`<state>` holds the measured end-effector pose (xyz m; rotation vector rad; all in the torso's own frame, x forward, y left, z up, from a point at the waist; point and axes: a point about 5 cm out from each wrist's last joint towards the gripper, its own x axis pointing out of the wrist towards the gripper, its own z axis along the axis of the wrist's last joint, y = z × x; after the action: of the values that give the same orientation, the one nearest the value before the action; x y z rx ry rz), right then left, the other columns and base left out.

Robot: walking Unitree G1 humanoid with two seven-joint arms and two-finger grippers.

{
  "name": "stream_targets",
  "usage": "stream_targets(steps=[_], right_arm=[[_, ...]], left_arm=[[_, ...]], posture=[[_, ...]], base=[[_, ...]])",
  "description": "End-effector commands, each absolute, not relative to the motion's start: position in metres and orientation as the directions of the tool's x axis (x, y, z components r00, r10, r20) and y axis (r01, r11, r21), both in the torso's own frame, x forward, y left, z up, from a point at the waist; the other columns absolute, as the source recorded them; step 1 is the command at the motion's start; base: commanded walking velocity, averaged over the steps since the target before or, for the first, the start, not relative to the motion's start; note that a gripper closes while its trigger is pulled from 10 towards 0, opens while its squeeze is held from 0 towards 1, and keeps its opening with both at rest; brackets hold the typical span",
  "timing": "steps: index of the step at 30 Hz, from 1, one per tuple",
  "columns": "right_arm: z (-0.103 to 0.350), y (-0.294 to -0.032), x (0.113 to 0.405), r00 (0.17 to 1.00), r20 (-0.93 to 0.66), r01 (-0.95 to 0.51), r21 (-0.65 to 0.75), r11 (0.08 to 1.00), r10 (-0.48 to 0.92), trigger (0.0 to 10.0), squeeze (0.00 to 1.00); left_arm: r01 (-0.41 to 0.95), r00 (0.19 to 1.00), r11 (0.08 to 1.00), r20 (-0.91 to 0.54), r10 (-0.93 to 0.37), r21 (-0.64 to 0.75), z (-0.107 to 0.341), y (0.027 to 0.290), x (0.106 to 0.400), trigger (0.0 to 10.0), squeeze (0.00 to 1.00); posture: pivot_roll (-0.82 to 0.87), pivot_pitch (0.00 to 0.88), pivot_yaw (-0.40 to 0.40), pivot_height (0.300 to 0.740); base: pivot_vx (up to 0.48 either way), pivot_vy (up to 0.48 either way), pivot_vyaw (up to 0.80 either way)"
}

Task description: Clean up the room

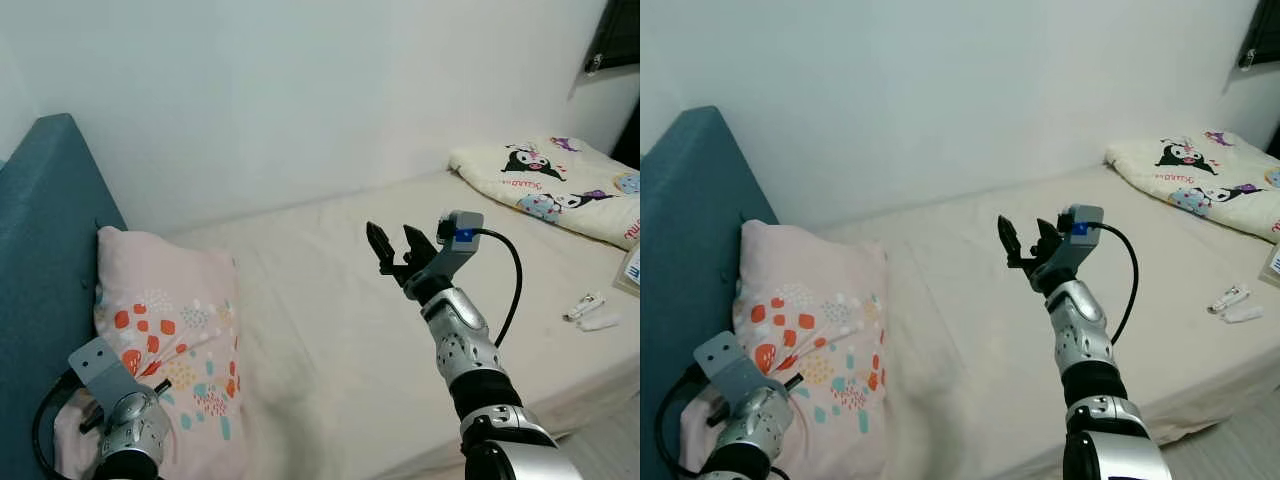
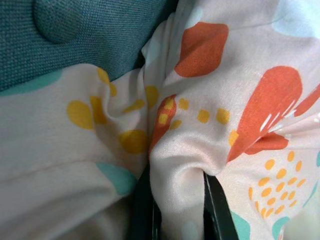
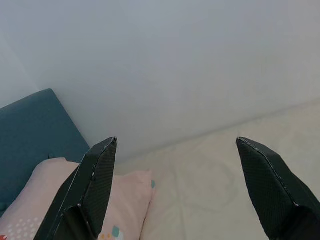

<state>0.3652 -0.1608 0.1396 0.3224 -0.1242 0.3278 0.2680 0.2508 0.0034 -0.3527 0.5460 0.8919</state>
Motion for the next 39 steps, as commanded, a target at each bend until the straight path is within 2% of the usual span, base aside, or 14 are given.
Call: stream_targets(steps=[1, 4, 7, 8, 10, 13, 15, 16, 20, 21, 26, 31, 35, 39], right_arm=[[0.140, -0.157, 0.367, 0.935, 0.166, -0.349, 0.295, 0.890, 0.312, 10.0, 0.00], [0.141, -0.157, 0.367, 0.935, 0.167, -0.349, 0.295, 0.889, 0.312, 10.0, 0.00], [0.141, -0.158, 0.368, 0.937, 0.165, -0.346, 0.295, 0.891, 0.309, 10.0, 0.00], [0.141, -0.158, 0.368, 0.937, 0.165, -0.346, 0.295, 0.891, 0.309, 10.0, 0.00], [0.140, -0.159, 0.368, 0.938, 0.160, -0.343, 0.296, 0.892, 0.307, 10.0, 0.00], [0.140, -0.158, 0.368, 0.939, 0.157, -0.341, 0.296, 0.893, 0.306, 10.0, 0.00], [0.140, -0.158, 0.368, 0.939, 0.157, -0.340, 0.296, 0.893, 0.305, 10.0, 0.00], [0.139, -0.159, 0.368, 0.941, 0.157, -0.334, 0.298, 0.894, 0.300, 10.0, 0.00], [0.139, -0.159, 0.367, 0.942, 0.156, -0.333, 0.299, 0.894, 0.298, 10.0, 0.00], [0.138, -0.160, 0.367, 0.942, 0.156, -0.332, 0.299, 0.895, 0.297, 10.0, 0.00], [0.137, -0.161, 0.366, 0.943, 0.152, -0.330, 0.301, 0.895, 0.296, 10.0, 0.00], [0.135, -0.160, 0.366, 0.944, 0.137, -0.327, 0.301, 0.896, 0.299, 10.0, 0.00], [0.132, -0.158, 0.367, 0.946, 0.111, -0.323, 0.308, 0.895, 0.303, 10.0, 0.00], [0.127, -0.159, 0.368, 0.954, 0.074, -0.300, 0.310, 0.902, 0.292, 10.0, 0.00]], left_arm=[[-0.843, 0.427, 0.537, -0.646, 0.633, -0.031, -0.009, 0.251, 0.255, 10.0, 0.00], [-0.853, 0.434, 0.520, -0.627, 0.647, -0.054, -0.002, 0.255, 0.260, 10.0, 0.00], [-0.829, 0.522, 0.525, -0.604, 0.602, -0.193, 0.022, 0.248, 0.283, 10.0, 0.00], [-0.829, 0.522, 0.525, -0.604, 0.602, -0.193, 0.022, 0.248, 0.283, 10.0, 0.00], [-0.754, 0.633, 0.595, -0.550, 0.545, -0.279, 0.044, 0.236, 0.304, 10.0, 0.00], [-0.708, 0.687, 0.643, -0.491, 0.535, -0.290, 0.059, 0.229, 0.315, 10.0, 0.00], [-0.706, 0.688, 0.652, -0.481, 0.543, -0.274, 0.061, 0.228, 0.316, 10.0, 0.00], [-0.705, 0.673, 0.677, -0.498, 0.547, -0.210, 0.050, 0.228, 0.311, 10.0, 0.00], [-0.702, 0.668, 0.686, -0.509, 0.542, -0.192, 0.045, 0.228, 0.308, 10.0, 0.00], [-0.707, 0.656, 0.686, -0.521, 0.546, -0.172, 0.040, 0.229, 0.305, 10.0, 1.00], [-0.714, 0.626, 0.695, -0.523, 0.578, -0.088, 0.030, 0.236, 0.294, 10.0, 1.00], [-0.712, 0.623, 0.703, -0.454, 0.637, 0.010, 0.039, 0.249, 0.291, 10.0, 1.00], [-0.695, 0.642, 0.717, -0.407, 0.650, 0.048, 0.048, 0.253, 0.293, 10.0, 1.00], [-0.653, 0.709, 0.755, -0.305, 0.636, 0.058, 0.063, 0.255, 0.301, 10.0, 1.00]], posture=[[-0.15, 0.000, 0.011, 0.740], [-0.15, 0.000, 0.011, 0.740], [-0.16, 0.000, 0.003, 0.740], [-0.16, 0.000, 0.003, 0.740], [-0.16, 0.000, 0.003, 0.740], [-0.16, 0.000, 0.005, 0.740], [-0.16, 0.000, 0.005, 0.740], [-0.16, 0.000, 0.007, 0.740], [-0.16, 0.000, 0.007, 0.740], [-0.16, 0.000, 0.007, 0.740], [-0.16, 0.000, 0.006, 0.740], [-0.15, 0.000, 0.004, 0.740], [-0.15, 0.000, 0.003, 0.740], [-0.15, 0.000, 0.004, 0.740]], base=[[0.000, 0.000, 0.00], [0.000, 0.000, 0.00], [0.000, 0.000, 0.00], [0.000, 0.000, 0.00], [0.000, 0.000, 0.00], [0.000, 0.000, 0.00], [0.000, 0.000, 0.00], [0.000, 0.000, 0.00], [0.000, 0.000, 0.00], [0.000, 0.000, 0.00], [0.000, 0.000, 0.00], [0.000, 0.000, 0.00], [0.000, 0.000, 0.00], [0.000, 0.000, 0.00]])
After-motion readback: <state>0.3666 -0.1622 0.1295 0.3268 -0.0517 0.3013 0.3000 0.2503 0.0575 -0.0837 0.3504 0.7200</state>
